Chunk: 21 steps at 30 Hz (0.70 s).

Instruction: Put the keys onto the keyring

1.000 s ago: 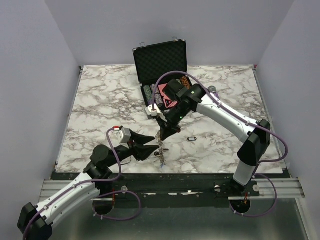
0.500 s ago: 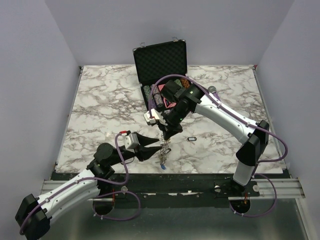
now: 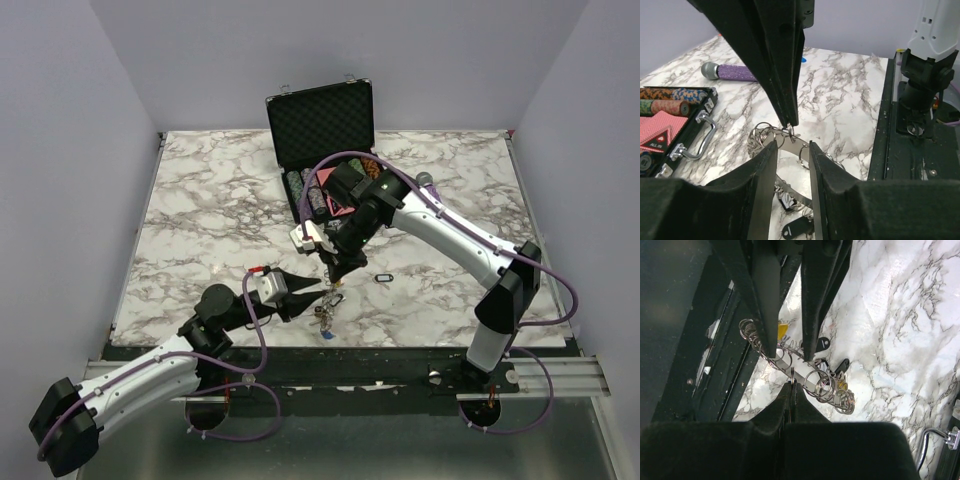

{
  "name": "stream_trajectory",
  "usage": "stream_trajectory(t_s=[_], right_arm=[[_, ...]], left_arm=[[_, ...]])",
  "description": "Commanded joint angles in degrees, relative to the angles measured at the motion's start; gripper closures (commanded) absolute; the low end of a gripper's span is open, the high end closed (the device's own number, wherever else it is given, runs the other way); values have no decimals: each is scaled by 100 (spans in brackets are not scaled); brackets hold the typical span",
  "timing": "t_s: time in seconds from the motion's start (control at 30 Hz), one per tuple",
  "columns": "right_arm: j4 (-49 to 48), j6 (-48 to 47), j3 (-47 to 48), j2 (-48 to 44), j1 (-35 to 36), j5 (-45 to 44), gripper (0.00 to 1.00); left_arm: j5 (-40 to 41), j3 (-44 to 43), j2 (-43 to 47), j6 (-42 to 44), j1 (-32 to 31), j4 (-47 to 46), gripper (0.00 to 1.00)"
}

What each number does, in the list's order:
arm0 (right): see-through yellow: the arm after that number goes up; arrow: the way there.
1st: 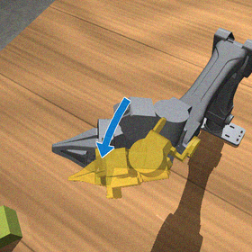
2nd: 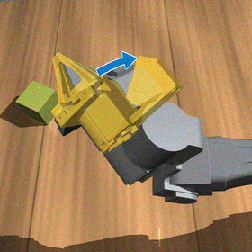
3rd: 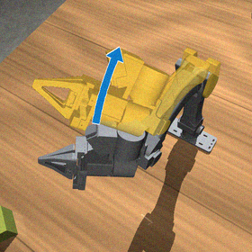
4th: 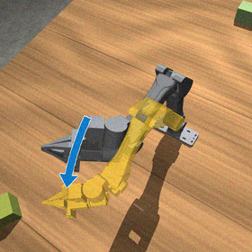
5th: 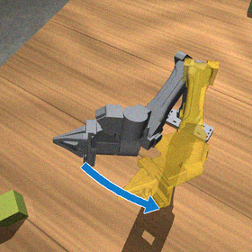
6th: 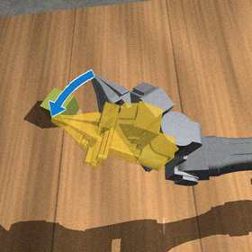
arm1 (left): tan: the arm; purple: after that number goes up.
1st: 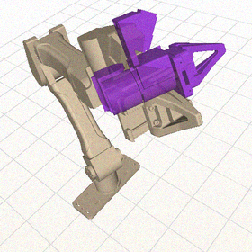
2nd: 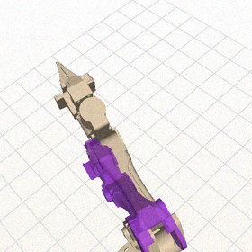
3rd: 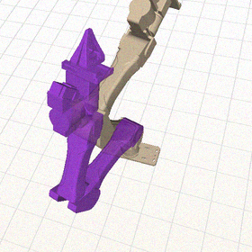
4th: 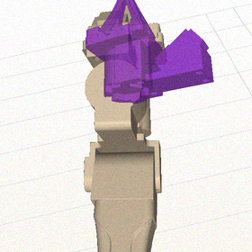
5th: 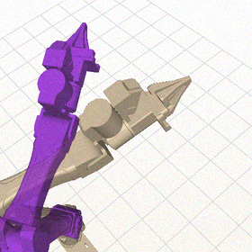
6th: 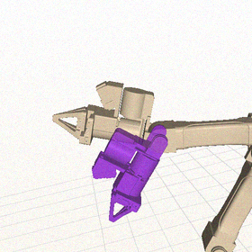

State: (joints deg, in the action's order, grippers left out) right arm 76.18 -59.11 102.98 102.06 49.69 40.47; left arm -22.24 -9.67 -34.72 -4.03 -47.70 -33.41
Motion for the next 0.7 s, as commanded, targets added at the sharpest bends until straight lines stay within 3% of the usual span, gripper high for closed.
stream_trajectory(t_s=[0.0,0.67], right_arm=[[46,-180,-15,-292,32,312,100],[37,-118,152,-11,32,594,99]], left_arm=[[325,-123,36,254,-29,-25,61],[-52,-132,-237,96,-29,-403,72]])
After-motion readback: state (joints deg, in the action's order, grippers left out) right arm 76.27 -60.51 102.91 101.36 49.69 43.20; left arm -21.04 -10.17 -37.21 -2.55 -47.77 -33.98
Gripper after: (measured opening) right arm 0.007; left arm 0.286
